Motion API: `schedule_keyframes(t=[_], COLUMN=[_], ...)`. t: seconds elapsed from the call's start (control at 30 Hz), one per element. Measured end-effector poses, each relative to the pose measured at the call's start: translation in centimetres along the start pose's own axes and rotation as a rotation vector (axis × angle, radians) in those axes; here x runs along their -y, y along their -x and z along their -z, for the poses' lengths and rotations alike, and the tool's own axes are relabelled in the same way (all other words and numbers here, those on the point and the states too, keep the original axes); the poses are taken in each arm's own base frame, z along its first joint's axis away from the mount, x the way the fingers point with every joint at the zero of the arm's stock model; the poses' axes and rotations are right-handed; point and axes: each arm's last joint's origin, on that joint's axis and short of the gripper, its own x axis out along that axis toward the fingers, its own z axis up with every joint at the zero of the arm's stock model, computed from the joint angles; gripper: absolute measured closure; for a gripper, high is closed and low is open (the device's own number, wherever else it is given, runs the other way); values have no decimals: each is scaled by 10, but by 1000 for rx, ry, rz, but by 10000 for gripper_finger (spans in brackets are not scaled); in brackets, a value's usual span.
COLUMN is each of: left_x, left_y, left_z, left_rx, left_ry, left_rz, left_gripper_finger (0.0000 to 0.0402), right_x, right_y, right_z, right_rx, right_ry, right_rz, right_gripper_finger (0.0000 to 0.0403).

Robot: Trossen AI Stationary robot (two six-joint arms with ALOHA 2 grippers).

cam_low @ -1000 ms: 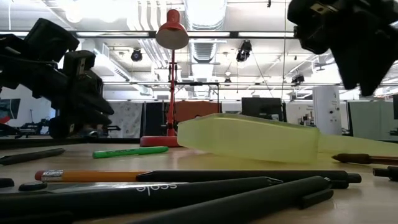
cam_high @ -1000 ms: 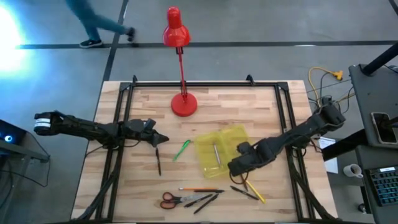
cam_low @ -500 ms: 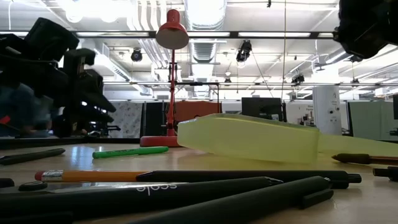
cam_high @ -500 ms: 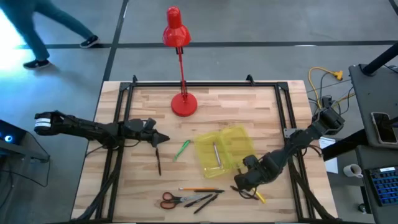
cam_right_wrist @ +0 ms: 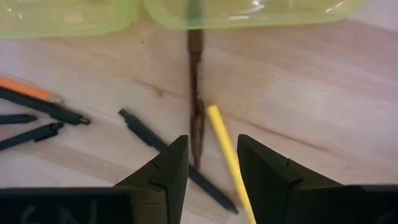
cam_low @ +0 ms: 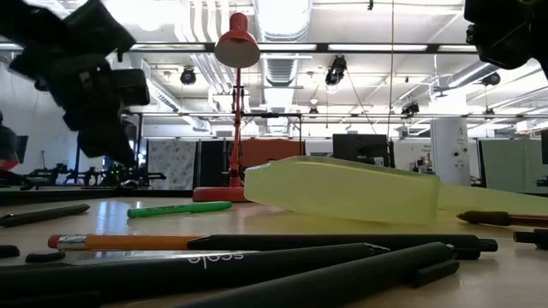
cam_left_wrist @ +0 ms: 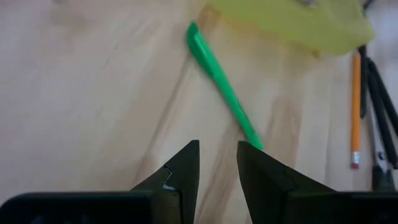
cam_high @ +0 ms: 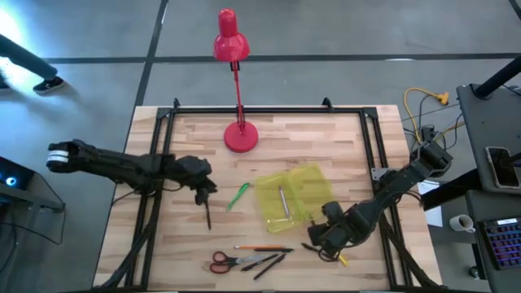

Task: Pick & place school supplies into a supply box
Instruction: Put the black pen into the yellow supply box

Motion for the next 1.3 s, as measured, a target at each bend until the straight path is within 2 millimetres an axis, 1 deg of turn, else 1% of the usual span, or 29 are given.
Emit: schedule_keyframes(t=[0.1, 0.2, 0.27, 0.3, 0.37, 0.43, 0.5, 0.6, 0.67, 0.77, 0.87, 0.93, 1.03, 1.13, 1.3], left_x=[6, 9, 11, 13, 20, 27, 35, 49, 59, 73, 80, 80, 81, 80, 91], left_y=[3, 4, 3, 2, -3, -10, -16, -22, -23, -21, -17, -16, -20, -27, -43], left_z=[-13, -21, -22, -23, -23, -22, -18, -3, 9, 24, 35, 39, 41, 42, 39], left_rx=[1, -99, -196, -236, -269, -268, -277, -262, -203, -105, -25, -9, -37, -78, -106], left_ry=[47, 222, 324, 342, 364, 425, 503, 639, 720, 830, 889, 926, 953, 980, 987], left_rz=[-65, -178, -266, -297, -323, -347, -372, -433, -477, -509, -535, -557, -572, -611, -648], left_gripper_finger=[309, 309, 309, 309, 309, 309, 309, 309, 309, 309, 309, 307, 297, 285, 279], right_x=[4, 8, 13, 15, 17, 20, 23, 28, 29, 31, 34, 37, 39, 41, 45], right_y=[0, 1, 0, 0, -2, -5, -7, -9, -11, -12, -15, -17, -20, -22, -25], right_z=[-3, -9, -16, -21, -30, -38, -45, -51, -52, -52, -54, -56, -60, -61, -62], right_rx=[37, 58, 73, 74, 51, 5, -12, 0, 29, 41, 50, 60, 71, 76, 78], right_ry=[2, 38, 68, 87, 135, 184, 198, 186, 198, 279, 369, 415, 461, 489, 487], right_rz=[38, 96, 146, 173, 215, 241, 265, 285, 286, 291, 307, 321, 338, 350, 367], right_gripper_finger=[273, 273, 273, 273, 273, 273, 273, 273, 273, 273, 273, 273, 273, 273, 273])
